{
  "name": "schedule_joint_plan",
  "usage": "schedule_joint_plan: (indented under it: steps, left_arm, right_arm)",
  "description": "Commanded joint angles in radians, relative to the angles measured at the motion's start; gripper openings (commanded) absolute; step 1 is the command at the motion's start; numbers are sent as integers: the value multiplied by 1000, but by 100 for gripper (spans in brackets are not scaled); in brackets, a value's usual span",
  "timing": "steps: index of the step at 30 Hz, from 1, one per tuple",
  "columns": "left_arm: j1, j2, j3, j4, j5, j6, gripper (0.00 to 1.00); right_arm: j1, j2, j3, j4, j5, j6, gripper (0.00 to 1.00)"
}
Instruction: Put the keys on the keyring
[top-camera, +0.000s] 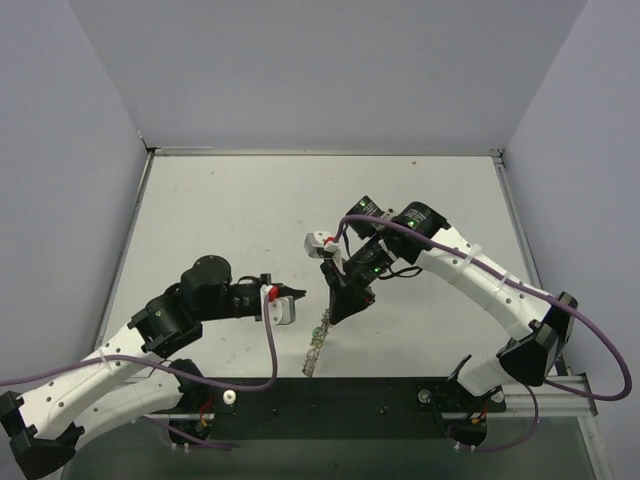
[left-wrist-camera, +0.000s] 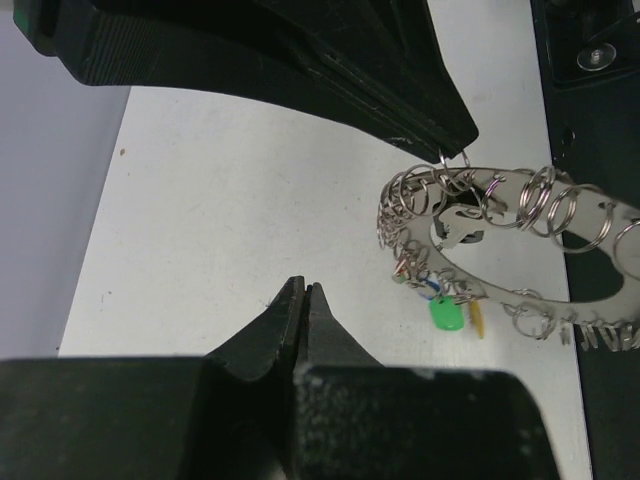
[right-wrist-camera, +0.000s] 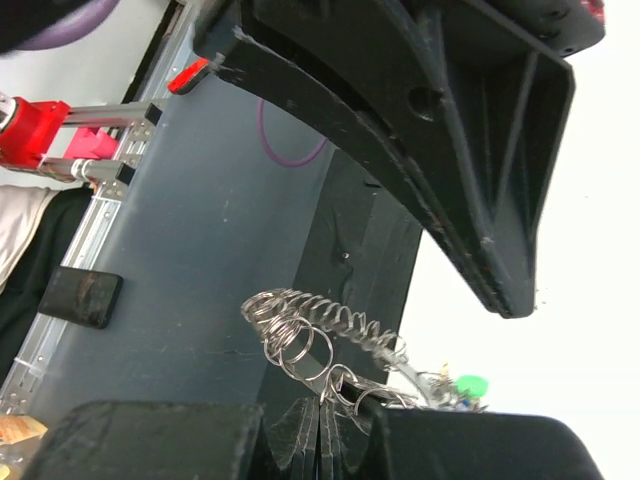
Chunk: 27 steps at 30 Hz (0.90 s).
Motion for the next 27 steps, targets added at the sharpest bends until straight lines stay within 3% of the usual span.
schedule_joint_plan:
  steps: [1,3,6,8,11,19,23,27]
  left_arm:
    - [3,-41,-7,129,33,-93,0]
    - [4,-50,-14,171,30,-118,0]
    - [3,-55,-14,217,-4,-167,19]
    - [3,-56,-19,248,-25,-210,37]
    - [4,-56,-27,314,-59,-272,51]
    - [7,-29,56,351,-88,-383,61]
    - [26,41,186,198,-138,-457,68]
    - [75,128,361,34,-70,-501,68]
  right_arm:
    - [0,-57,15,80,-13,23,0]
    - [-2,-96,-20,146,25,89,0]
    - [-10,-147,-63,267,71,164,0]
    - [-14,-172,-85,349,88,198,0]
    - [-22,-232,-152,491,120,275,0]
    - [-46,-396,-351,934,195,488,0]
    - [-46,-436,-411,1057,232,548,0]
    - [-54,-434,-413,1077,237,541,0]
